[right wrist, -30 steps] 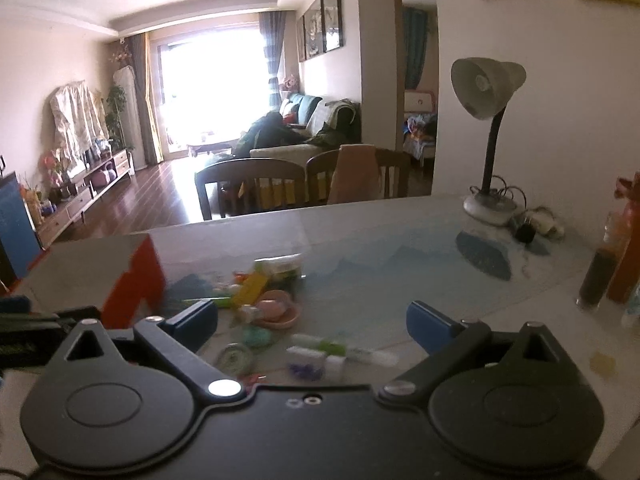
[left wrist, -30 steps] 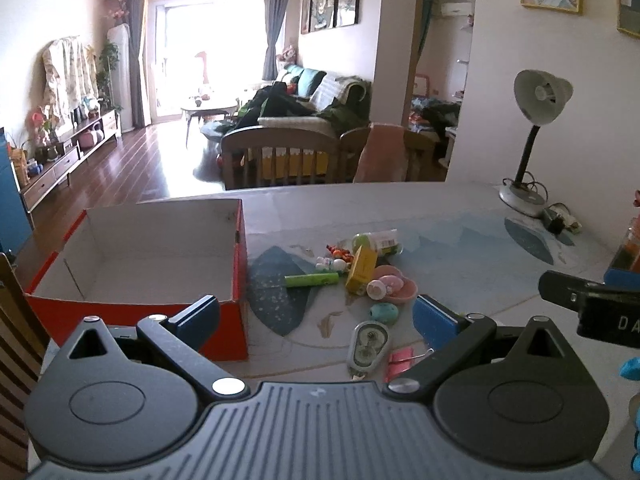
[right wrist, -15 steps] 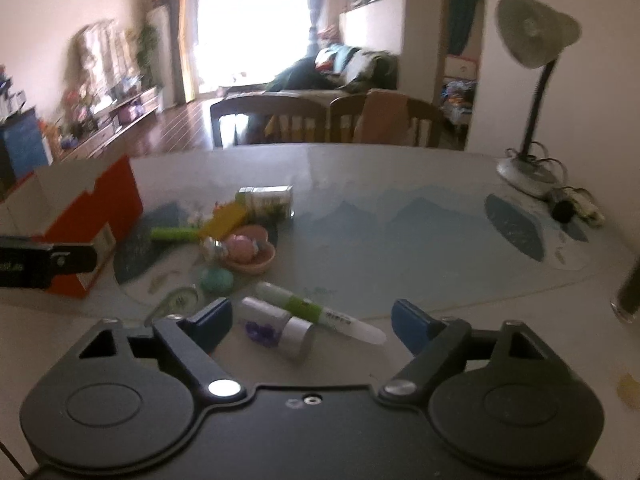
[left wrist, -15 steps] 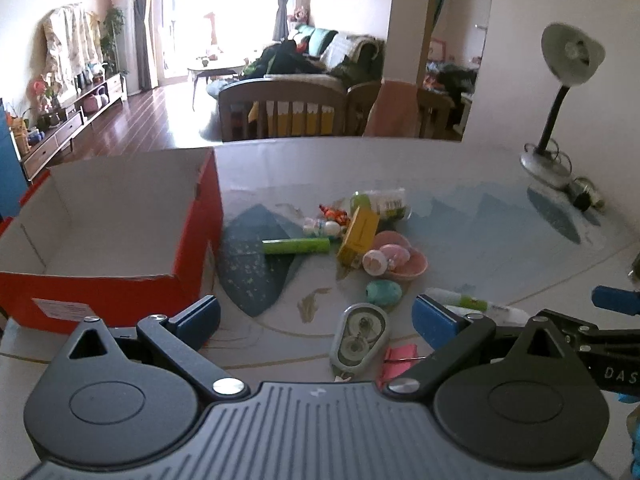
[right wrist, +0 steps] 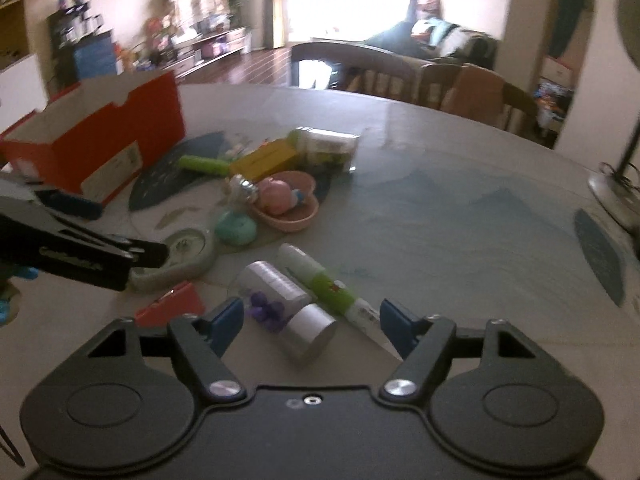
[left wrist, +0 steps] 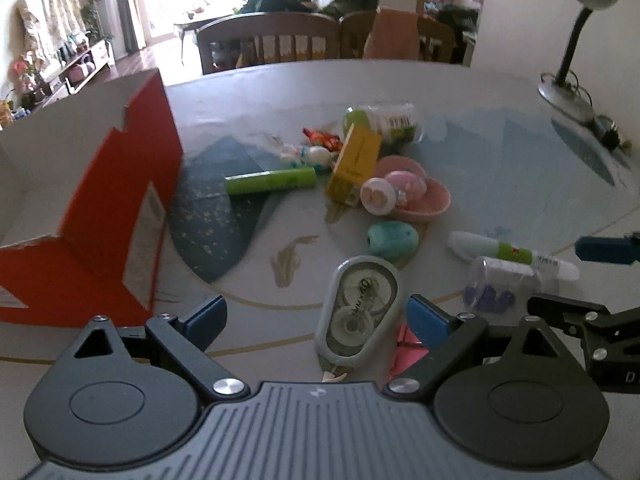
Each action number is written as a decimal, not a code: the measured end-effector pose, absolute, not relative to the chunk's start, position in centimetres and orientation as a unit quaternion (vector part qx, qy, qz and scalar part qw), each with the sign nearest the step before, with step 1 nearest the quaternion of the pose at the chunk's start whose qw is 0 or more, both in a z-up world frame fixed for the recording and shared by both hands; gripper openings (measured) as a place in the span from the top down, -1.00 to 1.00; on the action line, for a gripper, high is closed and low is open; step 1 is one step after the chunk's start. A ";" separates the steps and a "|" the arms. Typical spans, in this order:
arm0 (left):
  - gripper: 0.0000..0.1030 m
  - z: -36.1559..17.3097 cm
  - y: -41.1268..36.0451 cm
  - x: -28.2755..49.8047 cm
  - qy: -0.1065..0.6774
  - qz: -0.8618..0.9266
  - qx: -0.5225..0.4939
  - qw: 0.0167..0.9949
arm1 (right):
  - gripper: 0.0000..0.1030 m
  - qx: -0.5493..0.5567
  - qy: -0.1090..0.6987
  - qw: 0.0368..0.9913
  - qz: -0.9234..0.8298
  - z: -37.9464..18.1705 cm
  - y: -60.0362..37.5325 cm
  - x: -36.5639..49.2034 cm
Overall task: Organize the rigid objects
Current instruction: 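Grasp the white correction tape with the left tool while the right tool grasps the clear bead cylinder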
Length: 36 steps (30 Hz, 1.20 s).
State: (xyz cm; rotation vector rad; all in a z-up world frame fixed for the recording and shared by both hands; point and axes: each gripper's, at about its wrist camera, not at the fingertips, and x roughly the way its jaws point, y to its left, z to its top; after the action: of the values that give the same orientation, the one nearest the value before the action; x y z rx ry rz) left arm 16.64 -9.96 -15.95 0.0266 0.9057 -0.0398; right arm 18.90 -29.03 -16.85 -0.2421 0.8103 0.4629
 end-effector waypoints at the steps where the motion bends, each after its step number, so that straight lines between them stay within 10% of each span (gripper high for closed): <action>1: -0.88 -16.2 -10.1 16.9 0.441 -0.021 0.016 0.897 | -0.39 -0.122 0.390 0.882 0.233 -17.1 -28.9 19.2; 15: -0.80 -17.9 -11.0 18.6 0.460 -0.046 0.037 0.886 | 0.00 -0.144 0.409 0.854 0.289 -18.9 -28.3 21.1; 24: -0.01 -17.9 -11.3 18.6 0.466 -0.051 0.017 0.883 | 0.15 -0.127 0.416 0.853 0.288 -19.2 -28.2 21.0; 36: 0.04 -16.7 -10.2 17.8 0.472 -0.023 -0.012 0.881 | 0.19 -0.099 0.424 0.859 0.268 -17.5 -28.1 20.1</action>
State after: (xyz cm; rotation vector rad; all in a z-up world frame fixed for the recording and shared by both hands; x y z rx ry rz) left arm 17.79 -10.21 -16.69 -0.0249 0.9831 -0.0473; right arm 20.07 -28.09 -17.49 -0.2078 0.8907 0.5632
